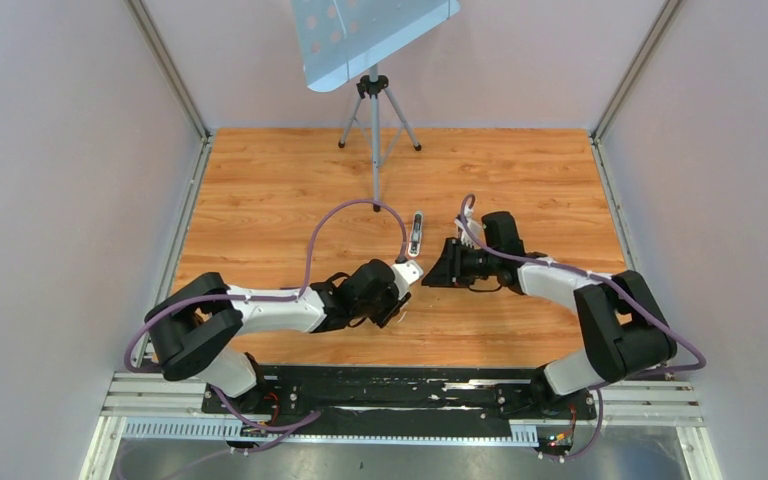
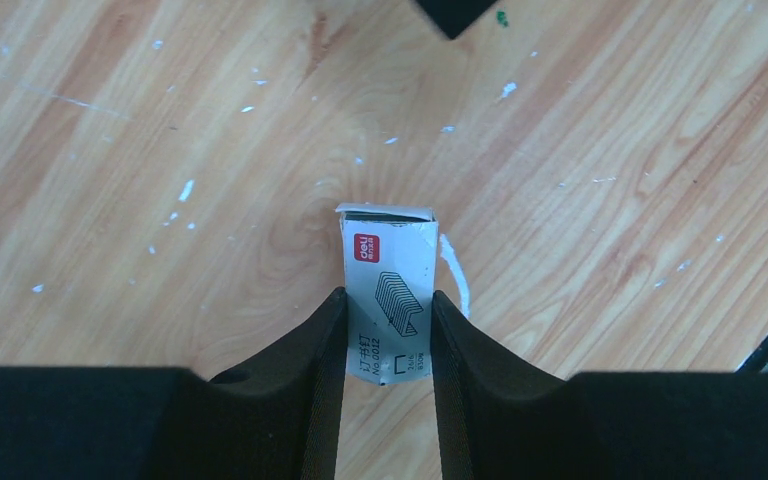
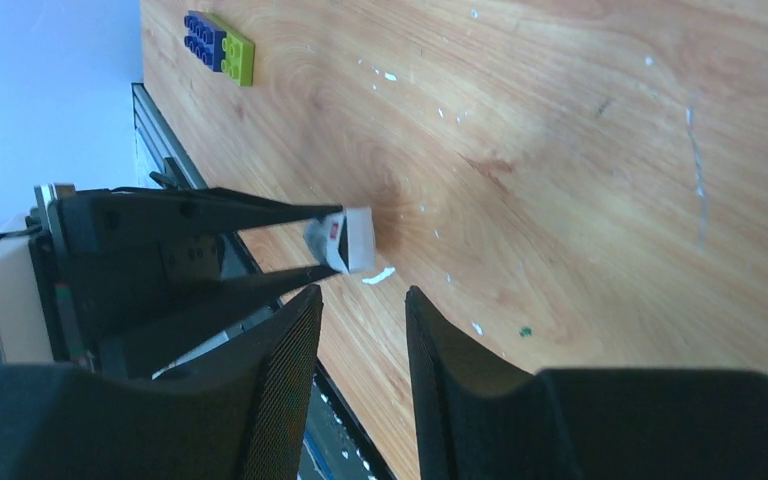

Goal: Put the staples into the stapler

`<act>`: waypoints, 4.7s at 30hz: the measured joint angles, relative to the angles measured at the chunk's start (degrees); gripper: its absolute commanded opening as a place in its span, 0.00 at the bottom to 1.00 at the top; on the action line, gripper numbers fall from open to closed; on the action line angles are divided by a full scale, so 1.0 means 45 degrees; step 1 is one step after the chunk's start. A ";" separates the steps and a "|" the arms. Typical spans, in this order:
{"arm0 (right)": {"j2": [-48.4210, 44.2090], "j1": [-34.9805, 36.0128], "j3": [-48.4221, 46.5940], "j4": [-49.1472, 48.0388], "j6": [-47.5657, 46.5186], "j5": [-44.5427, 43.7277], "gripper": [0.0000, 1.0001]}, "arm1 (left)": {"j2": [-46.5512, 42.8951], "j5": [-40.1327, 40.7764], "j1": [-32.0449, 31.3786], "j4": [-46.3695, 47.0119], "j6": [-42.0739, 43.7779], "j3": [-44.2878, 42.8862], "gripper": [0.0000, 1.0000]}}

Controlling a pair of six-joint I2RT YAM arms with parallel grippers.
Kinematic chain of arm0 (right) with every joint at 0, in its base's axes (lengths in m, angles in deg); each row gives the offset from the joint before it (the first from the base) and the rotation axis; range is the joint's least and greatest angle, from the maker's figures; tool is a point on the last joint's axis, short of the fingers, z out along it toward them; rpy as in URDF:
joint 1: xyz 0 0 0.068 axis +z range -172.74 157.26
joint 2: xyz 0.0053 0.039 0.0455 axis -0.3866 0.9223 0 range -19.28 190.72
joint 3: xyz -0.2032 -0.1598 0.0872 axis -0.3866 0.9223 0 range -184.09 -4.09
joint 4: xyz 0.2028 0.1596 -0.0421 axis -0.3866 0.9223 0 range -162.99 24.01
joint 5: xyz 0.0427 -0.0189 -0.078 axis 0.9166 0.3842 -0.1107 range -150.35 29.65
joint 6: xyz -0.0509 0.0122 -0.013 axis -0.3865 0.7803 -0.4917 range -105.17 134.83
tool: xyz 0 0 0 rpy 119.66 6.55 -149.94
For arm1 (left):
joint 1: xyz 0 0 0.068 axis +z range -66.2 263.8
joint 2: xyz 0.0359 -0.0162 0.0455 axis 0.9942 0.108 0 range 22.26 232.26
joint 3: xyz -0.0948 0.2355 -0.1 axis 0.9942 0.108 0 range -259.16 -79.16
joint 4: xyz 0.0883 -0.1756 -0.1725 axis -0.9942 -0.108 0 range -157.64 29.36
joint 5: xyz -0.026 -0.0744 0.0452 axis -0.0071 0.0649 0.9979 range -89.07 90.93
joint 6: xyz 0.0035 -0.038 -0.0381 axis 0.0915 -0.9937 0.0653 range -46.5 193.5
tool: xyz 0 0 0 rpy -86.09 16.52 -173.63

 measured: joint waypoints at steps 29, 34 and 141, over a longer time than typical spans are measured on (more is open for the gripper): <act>0.3730 0.1506 -0.1724 -0.0821 -0.0389 0.1073 0.30 | 0.0763 0.0068 -0.0165 0.1375 0.0257 0.0345 0.42; 0.3988 0.1549 -0.1724 -0.0821 -0.0452 0.1107 0.29 | 0.0763 -0.0044 -0.0165 0.1588 0.0262 0.0437 0.40; 0.3483 0.0282 -0.1039 -0.0248 -0.1836 0.2987 0.10 | -0.0636 -0.0321 -0.0170 0.1030 0.0461 0.1545 0.36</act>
